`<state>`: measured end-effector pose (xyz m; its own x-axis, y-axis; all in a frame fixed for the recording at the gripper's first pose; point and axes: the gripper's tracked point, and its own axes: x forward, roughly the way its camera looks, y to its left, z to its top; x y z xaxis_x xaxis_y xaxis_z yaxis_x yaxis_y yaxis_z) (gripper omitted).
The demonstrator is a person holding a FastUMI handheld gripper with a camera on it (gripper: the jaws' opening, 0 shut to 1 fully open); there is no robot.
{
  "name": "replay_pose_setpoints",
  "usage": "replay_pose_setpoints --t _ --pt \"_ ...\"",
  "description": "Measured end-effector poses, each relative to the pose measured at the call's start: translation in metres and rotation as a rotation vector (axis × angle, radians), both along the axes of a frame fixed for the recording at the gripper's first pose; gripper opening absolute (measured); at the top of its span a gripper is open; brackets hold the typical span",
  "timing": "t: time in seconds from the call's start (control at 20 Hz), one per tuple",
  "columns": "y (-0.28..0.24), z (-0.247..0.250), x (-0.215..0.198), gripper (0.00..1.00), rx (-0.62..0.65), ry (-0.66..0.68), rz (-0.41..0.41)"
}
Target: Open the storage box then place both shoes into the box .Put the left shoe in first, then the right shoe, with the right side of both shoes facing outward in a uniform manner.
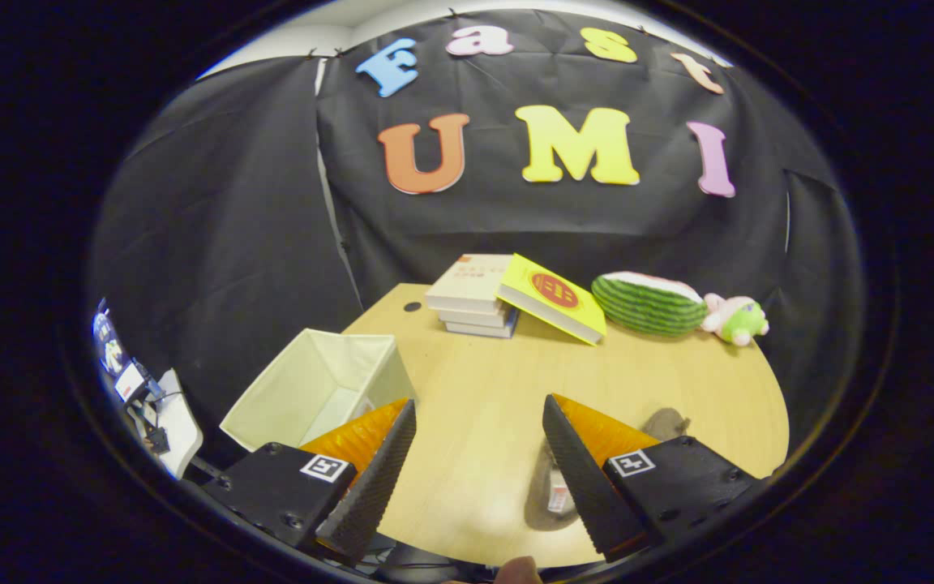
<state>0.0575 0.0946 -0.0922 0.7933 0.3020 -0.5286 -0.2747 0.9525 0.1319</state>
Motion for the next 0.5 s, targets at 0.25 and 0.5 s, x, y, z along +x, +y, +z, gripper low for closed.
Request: replay_pose_setpoints --t 0.25,0.5 --pt "-0.047 -0.054 -0.008 1.00 -0.020 0.199 -0.053" --pt "-0.084 -0.115 -0.004 1.00 -0.087 0.390 -0.052"
